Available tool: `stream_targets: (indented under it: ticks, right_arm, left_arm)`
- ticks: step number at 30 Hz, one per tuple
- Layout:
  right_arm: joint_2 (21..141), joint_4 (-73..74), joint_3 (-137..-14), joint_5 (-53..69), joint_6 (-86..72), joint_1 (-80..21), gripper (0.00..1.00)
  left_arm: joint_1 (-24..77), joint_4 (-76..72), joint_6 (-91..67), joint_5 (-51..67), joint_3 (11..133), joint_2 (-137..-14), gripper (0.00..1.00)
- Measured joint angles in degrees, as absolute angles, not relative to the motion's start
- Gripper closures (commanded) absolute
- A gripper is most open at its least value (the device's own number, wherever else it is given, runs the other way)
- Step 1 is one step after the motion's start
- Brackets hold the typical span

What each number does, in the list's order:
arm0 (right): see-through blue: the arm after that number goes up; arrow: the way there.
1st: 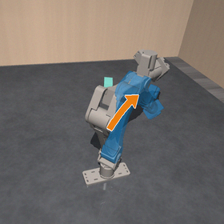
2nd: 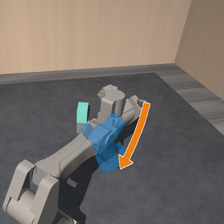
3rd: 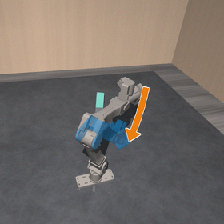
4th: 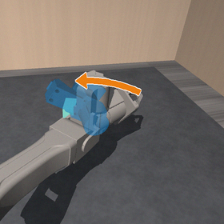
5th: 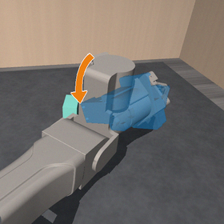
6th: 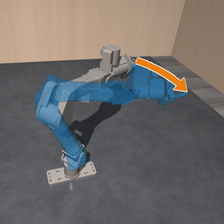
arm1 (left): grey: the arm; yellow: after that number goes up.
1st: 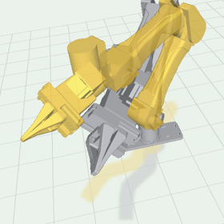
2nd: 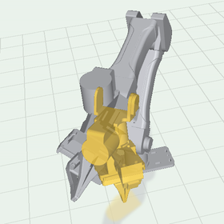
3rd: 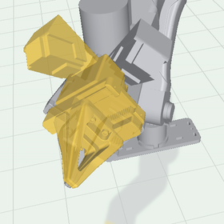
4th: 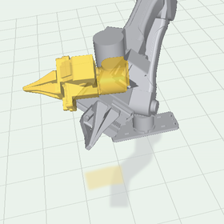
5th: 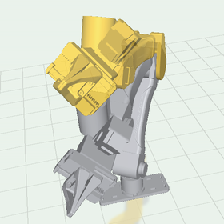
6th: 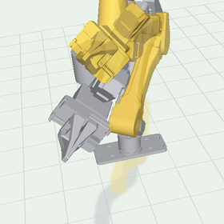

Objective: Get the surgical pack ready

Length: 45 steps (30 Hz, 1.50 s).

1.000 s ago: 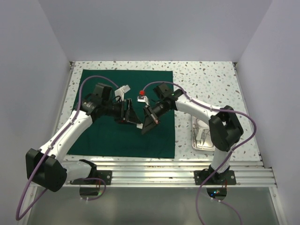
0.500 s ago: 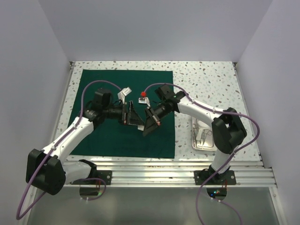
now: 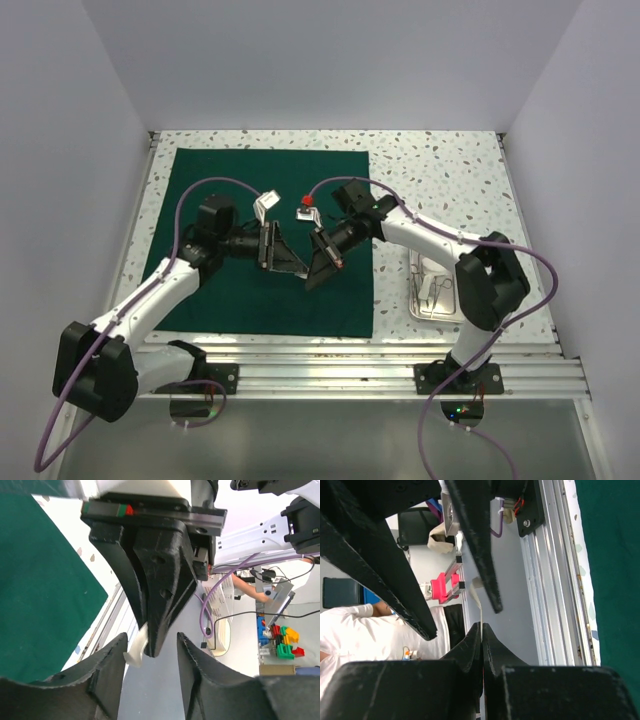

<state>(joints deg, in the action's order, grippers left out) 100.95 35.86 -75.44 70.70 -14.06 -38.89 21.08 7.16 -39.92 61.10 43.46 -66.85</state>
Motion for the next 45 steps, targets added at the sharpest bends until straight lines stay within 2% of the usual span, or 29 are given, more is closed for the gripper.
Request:
stream_targets:
  ticks: [5,6,8,11,13,18,23,27,34,39,45]
  right_arm:
    - [100.73,35.92,-74.56,69.56,-14.06,-38.87,1.00]
    - [100.68,35.99,-74.52,69.56,-14.06,-38.89,1.00]
    - [100.38,36.21,-74.52,69.54,-13.98,-38.89,1.00]
    - [99.77,36.73,-74.52,68.60,-13.65,-38.96,1.00]
    - [99.55,37.08,-74.46,68.03,-13.43,-38.94,1.00]
    - [98.04,37.41,-72.38,64.03,-12.97,-38.70,1.00]
    - [93.56,39.68,-67.40,59.51,-12.67,-33.74,1.00]
    - [88.55,43.20,-63.05,55.46,-12.53,-26.50,1.00]
    - [78.78,48.75,-55.33,42.22,-14.61,-11.49,1.00]
    - [77.19,51.86,-51.81,33.63,-16.53,2.35,1.00]
    - [77.95,52.14,-51.51,29.52,-17.39,8.54,1.00]
  left_arm:
    - [21.08,7.35,-39.86,61.01,42.94,-65.63,0.69]
    - [21.08,7.42,-39.86,60.84,42.83,-65.60,0.76]
    - [21.08,7.77,-39.81,60.38,42.63,-65.60,0.79]
    - [21.08,8.38,-39.44,59.79,42.59,-65.60,0.89]
    - [21.08,9.39,-38.79,59.20,42.59,-65.63,1.00]
    - [21.32,16.29,-33.76,56.64,43.64,-67.02,1.00]
    - [20.32,25.87,-27.42,47.70,46.44,-70.02,0.71]
    - [18.55,30.30,-25.19,39.48,47.51,-71.53,0.62]
    - [18.37,34.20,-21.17,32.23,51.13,-74.43,0.60]
    - [18.37,35.38,-18.76,30.70,52.56,-75.77,0.60]
    - [18.37,35.66,-17.32,30.65,52.64,-76.18,0.59]
